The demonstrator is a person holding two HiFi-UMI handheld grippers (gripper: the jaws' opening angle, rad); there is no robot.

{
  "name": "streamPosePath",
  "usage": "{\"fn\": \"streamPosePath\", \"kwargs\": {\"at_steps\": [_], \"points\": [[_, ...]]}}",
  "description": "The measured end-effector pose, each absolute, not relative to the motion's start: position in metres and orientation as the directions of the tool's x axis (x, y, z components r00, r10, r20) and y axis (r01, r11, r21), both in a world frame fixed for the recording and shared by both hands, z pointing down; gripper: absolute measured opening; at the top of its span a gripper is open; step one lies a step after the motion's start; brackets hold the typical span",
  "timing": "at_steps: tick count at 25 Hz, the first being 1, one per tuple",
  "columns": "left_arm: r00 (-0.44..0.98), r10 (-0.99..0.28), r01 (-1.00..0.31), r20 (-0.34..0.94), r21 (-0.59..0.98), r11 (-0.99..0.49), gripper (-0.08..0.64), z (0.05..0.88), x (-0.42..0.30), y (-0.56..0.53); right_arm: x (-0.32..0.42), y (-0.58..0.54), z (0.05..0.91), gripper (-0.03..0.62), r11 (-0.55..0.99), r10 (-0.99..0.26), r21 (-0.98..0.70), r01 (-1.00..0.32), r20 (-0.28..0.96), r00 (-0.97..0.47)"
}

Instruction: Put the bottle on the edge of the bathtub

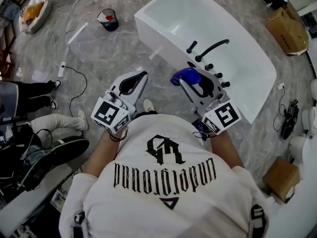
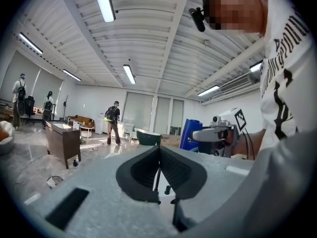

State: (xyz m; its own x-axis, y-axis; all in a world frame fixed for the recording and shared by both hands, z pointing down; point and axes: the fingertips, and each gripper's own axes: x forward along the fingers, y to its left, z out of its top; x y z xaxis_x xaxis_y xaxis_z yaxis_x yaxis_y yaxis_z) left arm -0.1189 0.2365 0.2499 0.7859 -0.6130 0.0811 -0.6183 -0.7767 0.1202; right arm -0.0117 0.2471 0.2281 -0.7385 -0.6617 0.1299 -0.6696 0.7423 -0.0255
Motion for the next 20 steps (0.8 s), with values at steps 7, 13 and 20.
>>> {"fn": "streamPosePath", "kwargs": {"at_steps": [7,13,20], "points": [[0.803,-0.587,-0.596,0.101,0.136,-0.792,0.015,0.252,-0.160,0.192,-0.042,0.195,0.227,0.158,0.715,-0.689,-0.024,-0.698,0.142,-0.711],[0.792,-0.601,-0.610,0.106,0.165,-0.775,0.015,0.256,-0.180,0.172,-0.057,0.167,0.222,0.156,0.719,-0.685,-0.015,-0.695,0.151,-0.712],[0.767,-0.631,-0.641,0.115,0.185,-0.745,0.015,0.270,-0.186,0.154,-0.057,0.139,0.236,0.158,0.733,-0.670,-0.014,-0.680,0.158,-0.726]]}}
